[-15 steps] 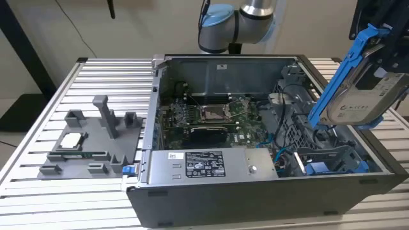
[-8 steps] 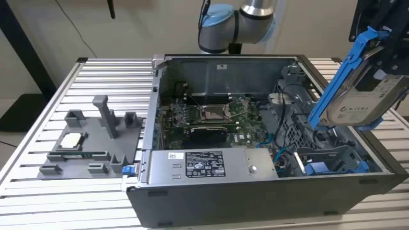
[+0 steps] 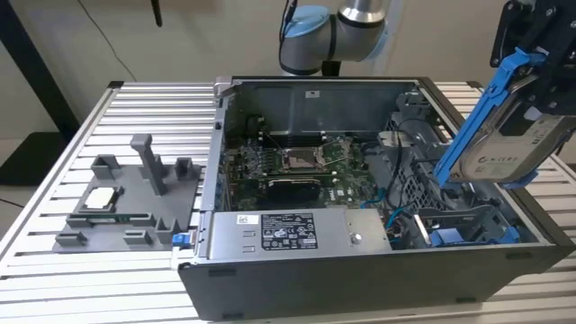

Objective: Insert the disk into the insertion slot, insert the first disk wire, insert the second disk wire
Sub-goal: 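Insert the disk into the insertion slot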

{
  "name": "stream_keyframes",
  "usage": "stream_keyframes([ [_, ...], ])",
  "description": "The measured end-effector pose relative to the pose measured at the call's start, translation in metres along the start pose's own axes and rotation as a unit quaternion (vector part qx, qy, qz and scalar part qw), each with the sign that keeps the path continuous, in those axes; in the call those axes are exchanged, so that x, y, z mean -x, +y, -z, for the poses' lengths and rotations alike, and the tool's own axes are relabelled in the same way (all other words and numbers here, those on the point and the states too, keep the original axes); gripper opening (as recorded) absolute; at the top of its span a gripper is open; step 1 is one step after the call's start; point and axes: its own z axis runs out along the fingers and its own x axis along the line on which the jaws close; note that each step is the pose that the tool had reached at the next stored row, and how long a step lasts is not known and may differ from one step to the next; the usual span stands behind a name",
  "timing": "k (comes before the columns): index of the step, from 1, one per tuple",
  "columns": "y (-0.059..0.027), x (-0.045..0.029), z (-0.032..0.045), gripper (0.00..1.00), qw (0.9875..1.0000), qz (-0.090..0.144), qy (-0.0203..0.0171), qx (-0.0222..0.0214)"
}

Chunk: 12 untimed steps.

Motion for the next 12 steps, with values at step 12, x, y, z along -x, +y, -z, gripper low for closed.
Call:
stream_keyframes([
  [12,-0.0022,-0.0077,-0.0156,0.33,1.0000,0.000,-0.0001,0.0034],
])
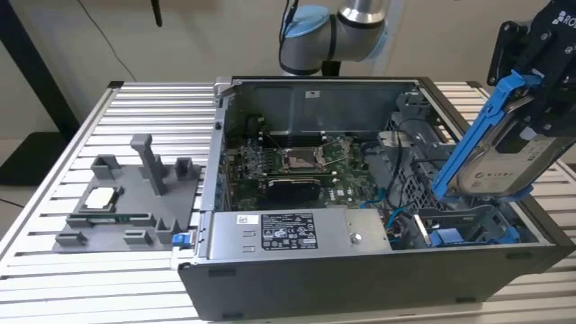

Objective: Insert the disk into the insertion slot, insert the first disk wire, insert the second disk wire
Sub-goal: 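Insert the disk into the insertion slot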

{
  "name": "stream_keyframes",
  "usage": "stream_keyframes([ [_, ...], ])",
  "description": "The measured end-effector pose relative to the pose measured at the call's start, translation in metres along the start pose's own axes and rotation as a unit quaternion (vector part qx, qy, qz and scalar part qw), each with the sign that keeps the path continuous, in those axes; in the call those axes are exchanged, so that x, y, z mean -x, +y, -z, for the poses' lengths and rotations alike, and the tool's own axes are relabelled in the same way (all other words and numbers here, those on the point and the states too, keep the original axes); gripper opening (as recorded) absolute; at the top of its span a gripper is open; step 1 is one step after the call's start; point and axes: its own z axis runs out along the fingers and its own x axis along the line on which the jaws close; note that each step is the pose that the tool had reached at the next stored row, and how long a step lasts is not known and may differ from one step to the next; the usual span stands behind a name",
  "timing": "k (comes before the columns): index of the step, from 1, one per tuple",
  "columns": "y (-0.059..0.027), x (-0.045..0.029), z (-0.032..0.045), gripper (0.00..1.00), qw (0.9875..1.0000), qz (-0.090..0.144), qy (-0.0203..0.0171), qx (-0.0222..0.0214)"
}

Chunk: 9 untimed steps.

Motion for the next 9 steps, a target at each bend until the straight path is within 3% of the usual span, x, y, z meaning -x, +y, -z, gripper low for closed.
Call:
stream_keyframes([
  [9,-0.0006,-0.0022,-0.0090,0.33,0.9999,0.013,0.0006,0.0000],
])
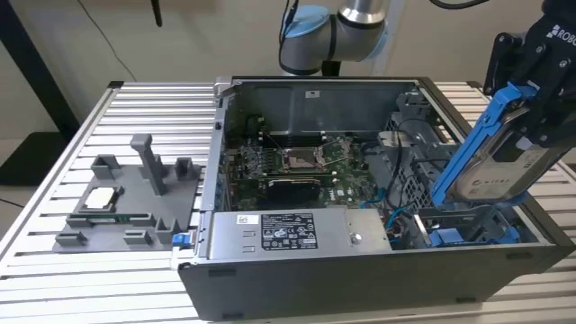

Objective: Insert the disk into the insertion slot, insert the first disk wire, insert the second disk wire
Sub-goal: 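Insert the disk into the insertion slot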

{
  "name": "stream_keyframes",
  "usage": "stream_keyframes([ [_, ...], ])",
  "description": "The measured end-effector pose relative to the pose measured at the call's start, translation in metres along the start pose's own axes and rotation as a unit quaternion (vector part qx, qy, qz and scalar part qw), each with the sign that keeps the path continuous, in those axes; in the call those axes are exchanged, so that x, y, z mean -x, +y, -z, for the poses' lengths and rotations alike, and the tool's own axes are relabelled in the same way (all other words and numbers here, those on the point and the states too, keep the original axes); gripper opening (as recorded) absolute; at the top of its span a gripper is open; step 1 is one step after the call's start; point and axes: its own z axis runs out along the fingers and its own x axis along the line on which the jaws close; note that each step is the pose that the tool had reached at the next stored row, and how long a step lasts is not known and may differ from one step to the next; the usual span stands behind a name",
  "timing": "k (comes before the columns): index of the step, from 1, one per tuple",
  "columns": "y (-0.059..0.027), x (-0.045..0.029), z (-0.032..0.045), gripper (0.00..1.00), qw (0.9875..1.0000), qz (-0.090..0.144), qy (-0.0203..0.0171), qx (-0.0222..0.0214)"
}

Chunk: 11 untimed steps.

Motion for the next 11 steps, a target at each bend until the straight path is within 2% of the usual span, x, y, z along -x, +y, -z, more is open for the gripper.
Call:
stream_keyframes([
  [11,-0.0014,-0.0013,-0.0181,0.33,1.0000,0.000,0.0001,0.0000],
])
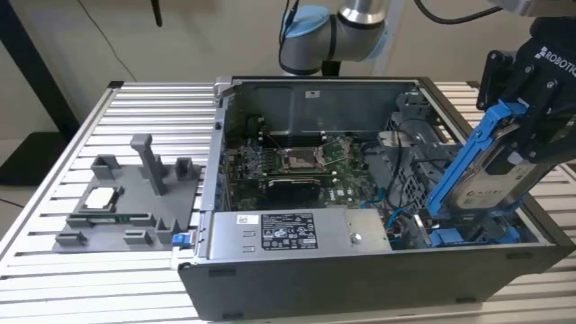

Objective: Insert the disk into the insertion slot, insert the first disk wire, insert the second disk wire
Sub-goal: 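Insert the disk into the insertion slot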

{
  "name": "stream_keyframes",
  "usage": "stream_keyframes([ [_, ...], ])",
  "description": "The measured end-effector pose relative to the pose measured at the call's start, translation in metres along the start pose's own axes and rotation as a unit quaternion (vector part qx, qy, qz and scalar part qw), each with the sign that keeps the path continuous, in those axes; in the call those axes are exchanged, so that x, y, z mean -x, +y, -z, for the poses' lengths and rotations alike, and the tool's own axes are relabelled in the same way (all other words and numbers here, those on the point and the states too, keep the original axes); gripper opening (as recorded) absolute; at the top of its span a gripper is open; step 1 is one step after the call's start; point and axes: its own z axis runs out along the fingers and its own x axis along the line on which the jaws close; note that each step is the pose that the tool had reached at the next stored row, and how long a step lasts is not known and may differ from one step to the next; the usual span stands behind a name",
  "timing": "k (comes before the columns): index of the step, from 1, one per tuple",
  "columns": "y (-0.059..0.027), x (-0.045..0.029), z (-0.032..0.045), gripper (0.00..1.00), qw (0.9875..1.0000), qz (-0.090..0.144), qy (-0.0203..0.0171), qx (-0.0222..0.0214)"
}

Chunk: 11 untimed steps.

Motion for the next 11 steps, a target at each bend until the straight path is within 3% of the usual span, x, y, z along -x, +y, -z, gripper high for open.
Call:
stream_keyframes([
  [11,-0.0024,0.0000,-0.0149,0.33,1.0000,0.000,0.0000,0.0000],
])
